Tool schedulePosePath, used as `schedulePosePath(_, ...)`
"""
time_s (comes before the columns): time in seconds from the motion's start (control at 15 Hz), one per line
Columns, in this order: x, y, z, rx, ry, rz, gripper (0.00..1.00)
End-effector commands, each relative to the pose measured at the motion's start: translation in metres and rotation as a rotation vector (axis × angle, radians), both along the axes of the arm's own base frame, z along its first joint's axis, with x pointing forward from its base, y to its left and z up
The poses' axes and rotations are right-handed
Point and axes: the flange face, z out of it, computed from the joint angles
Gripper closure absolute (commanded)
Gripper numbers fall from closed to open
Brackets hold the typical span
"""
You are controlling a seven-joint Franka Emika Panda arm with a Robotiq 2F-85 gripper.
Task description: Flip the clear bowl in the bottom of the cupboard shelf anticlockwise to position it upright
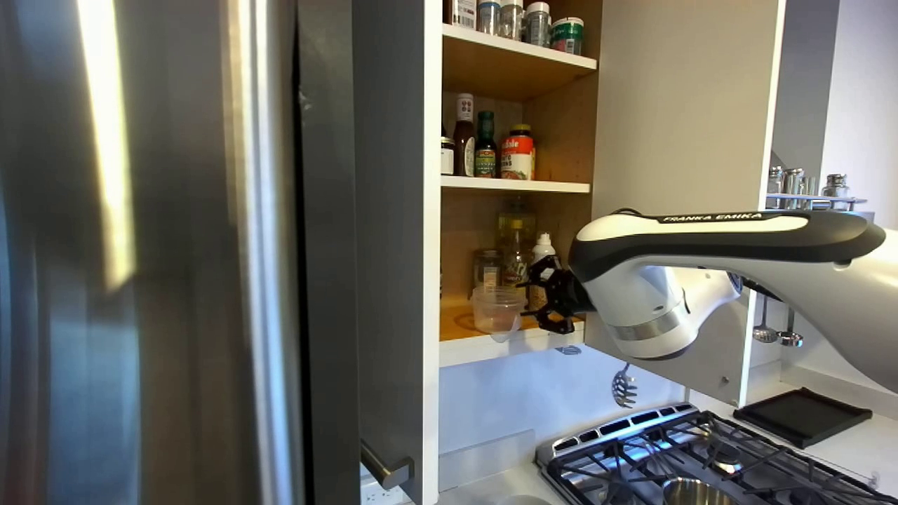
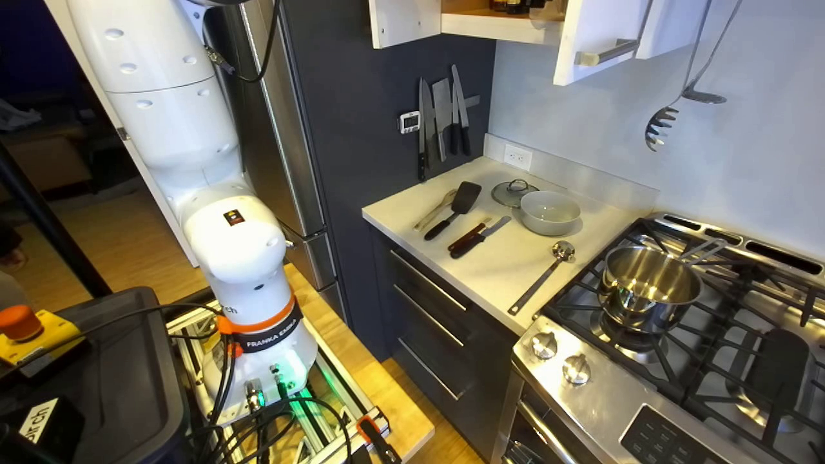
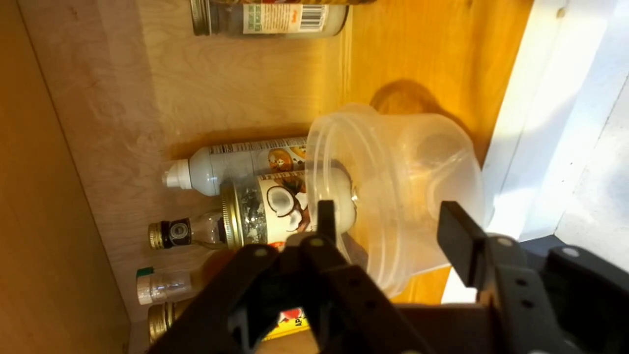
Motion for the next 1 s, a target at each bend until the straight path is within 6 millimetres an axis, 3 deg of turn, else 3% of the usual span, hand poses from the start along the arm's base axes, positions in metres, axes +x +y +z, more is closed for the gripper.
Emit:
schedulePosePath(0.0, -0.008, -0.004, -0.001, -0.014, -0.002, 0.0, 0.12)
schedulePosePath(0.13, -0.01, -0.006, 0.001, -0.011, 0.001, -0.004, 0.0)
schedulePosePath(0.47, -0.028, -0.028, -0.004, 0.169, 0.142, -0.09, 0.0)
schedulePosePath(0.6, -0.034, -0.03, 0.004, 0.238, 0.202, -0.108, 0.0)
schedulePosePath(0.93, -0.057, -0.011, 0.048, 0.461, 0.297, -0.054, 0.0)
